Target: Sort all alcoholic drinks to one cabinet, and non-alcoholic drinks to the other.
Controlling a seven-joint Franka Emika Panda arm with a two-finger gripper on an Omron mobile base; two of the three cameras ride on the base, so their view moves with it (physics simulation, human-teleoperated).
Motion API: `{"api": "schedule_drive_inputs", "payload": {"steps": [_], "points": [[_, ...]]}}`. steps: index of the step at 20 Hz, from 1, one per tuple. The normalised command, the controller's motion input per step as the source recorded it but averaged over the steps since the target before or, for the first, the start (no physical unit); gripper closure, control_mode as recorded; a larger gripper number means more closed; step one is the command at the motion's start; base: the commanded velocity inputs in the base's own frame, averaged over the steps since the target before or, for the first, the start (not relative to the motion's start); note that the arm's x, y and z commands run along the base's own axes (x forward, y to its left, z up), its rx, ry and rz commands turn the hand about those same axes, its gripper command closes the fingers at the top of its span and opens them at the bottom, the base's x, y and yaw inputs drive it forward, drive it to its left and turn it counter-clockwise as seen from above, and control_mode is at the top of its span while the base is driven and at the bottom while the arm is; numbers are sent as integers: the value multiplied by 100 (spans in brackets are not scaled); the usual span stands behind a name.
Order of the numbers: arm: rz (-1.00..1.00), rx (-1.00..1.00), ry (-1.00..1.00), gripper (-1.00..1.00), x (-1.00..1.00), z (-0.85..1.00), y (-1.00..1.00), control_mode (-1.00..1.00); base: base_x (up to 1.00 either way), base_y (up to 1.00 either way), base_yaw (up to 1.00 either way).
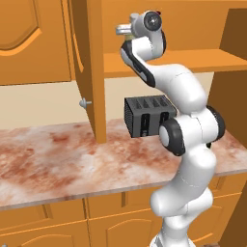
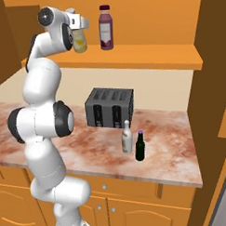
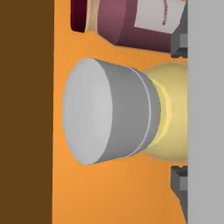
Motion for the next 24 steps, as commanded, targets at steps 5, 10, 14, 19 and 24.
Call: {"api": "schedule_drive_inputs", "payload": {"steps": [5, 10, 14, 19, 24], "points": [[2, 0, -8, -100, 7, -35, 0, -100, 0, 0, 0], [1, 0, -5, -100, 22, -33, 0, -100, 0, 0, 0], [1, 0, -4, -100, 21, -28, 0, -100, 0, 0, 0], [2, 2, -1, -100, 6, -13, 0, -100, 0, 0, 0], [1, 10, 0, -100, 0, 0, 0, -100, 0, 0, 0]]}}
